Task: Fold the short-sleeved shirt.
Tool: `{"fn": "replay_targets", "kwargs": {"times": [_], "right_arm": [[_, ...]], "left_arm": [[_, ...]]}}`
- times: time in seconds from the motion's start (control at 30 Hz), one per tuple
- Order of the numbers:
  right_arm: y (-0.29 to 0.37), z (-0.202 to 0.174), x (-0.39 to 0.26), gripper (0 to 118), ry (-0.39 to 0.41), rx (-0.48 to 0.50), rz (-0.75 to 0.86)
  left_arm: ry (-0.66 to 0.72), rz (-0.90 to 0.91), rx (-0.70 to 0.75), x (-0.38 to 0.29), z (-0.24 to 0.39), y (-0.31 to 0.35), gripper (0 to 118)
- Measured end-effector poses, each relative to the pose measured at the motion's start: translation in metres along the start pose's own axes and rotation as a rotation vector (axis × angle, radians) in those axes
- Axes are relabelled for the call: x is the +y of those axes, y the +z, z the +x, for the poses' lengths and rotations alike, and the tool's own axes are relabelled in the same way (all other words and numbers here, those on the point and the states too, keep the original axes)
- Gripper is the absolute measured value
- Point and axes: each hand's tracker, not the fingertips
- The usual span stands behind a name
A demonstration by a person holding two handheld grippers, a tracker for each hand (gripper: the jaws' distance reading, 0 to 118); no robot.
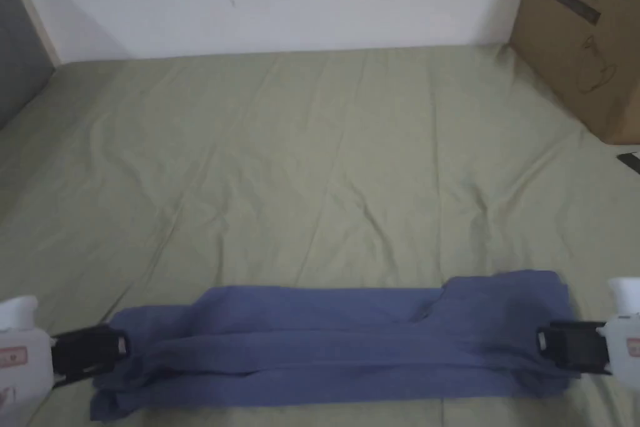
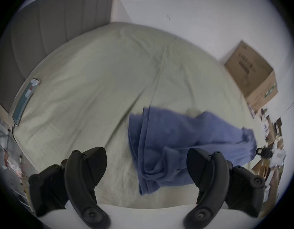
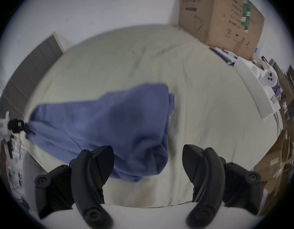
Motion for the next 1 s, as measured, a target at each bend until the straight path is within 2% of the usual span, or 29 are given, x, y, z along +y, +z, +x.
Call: {"fn": "replay_targets", "kwargs": {"times": [0.03,0.07,0.1,0.13,0.17,0.2,0.23,0.33,0.4,0.47,0.5,0.53,0.57,0.6,0.63,0.67,0.87,0.9,0.93,0.97,1.0], "right_arm": [[0.011,-0.005,0.004,91,0.006,0.007,0.041],[0.019,-0.015,0.006,84,0.028,0.05,0.09],[0.029,-0.029,0.007,61,0.044,0.075,0.132],[0.035,-0.044,0.007,39,0.073,0.086,0.176],[0.04,-0.06,0.007,18,0.114,0.096,0.215],[0.042,-0.078,0.005,5,0.147,0.098,0.236],[0.043,-0.094,0.003,1,0.178,0.112,0.252],[0.038,-0.138,-0.006,0,0.215,0.236,0.256],[0.031,-0.165,-0.014,0,0.238,0.259,0.258],[0.02,-0.181,-0.019,0,0.283,0.27,0.233],[0.016,-0.189,-0.021,0,0.283,0.276,0.218],[0.013,-0.195,-0.023,0,0.283,0.287,0.201],[0.011,-0.199,-0.024,0,0.276,0.308,0.186],[0.009,-0.202,-0.025,0,0.261,0.324,0.176],[0.007,-0.204,-0.026,0,0.251,0.338,0.161],[0.006,-0.206,-0.026,0,0.249,0.345,0.151],[-0.005,-0.208,-0.023,0,0.237,0.315,0.115],[-0.006,-0.207,-0.021,0,0.23,0.317,0.107],[-0.008,-0.206,-0.021,0,0.22,0.32,0.101],[-0.005,-0.208,-0.02,0,0.212,0.326,0.092],[-0.006,-0.207,-0.019,0,0.213,0.335,0.077]], "left_arm": [[-0.006,0.026,0.0,0.004,0.001,0.009,101],[-0.013,0.048,-0.003,0.007,0.003,0.018,100],[-0.018,0.058,-0.02,0.007,0.005,0.026,95],[-0.016,0.065,-0.038,0.002,0.022,0.039,80],[-0.012,0.08,-0.078,-0.001,0.023,0.044,54],[-0.011,0.077,-0.115,-0.004,0.024,0.046,11],[0.002,0.072,-0.124,-0.008,0.023,0.045,0],[0.056,0.026,-0.193,-0.021,0.016,0.04,0],[0.072,0.009,-0.213,-0.032,0.004,0.035,0],[0.168,0.01,-0.269,-0.039,-0.016,0.027,0],[0.238,0.003,-0.304,-0.042,-0.034,0.02,4],[0.314,-0.001,-0.36,-0.044,-0.052,0.011,20],[0.364,-0.023,-0.415,-0.047,-0.064,0.002,50],[0.413,-0.06,-0.426,-0.049,-0.072,-0.007,91],[0.456,-0.084,-0.442,-0.052,-0.079,-0.016,107],[0.496,-0.088,-0.479,-0.054,-0.059,-0.002,110],[0.647,-0.092,-0.706,-0.046,-0.071,-0.059,110],[0.662,-0.103,-0.71,-0.043,-0.066,-0.064,103],[0.642,-0.111,-0.711,-0.037,-0.066,-0.07,80],[0.628,-0.15,-0.681,-0.034,-0.061,-0.076,32],[0.585,-0.224,-0.595,-0.032,-0.054,-0.086,6]]}}
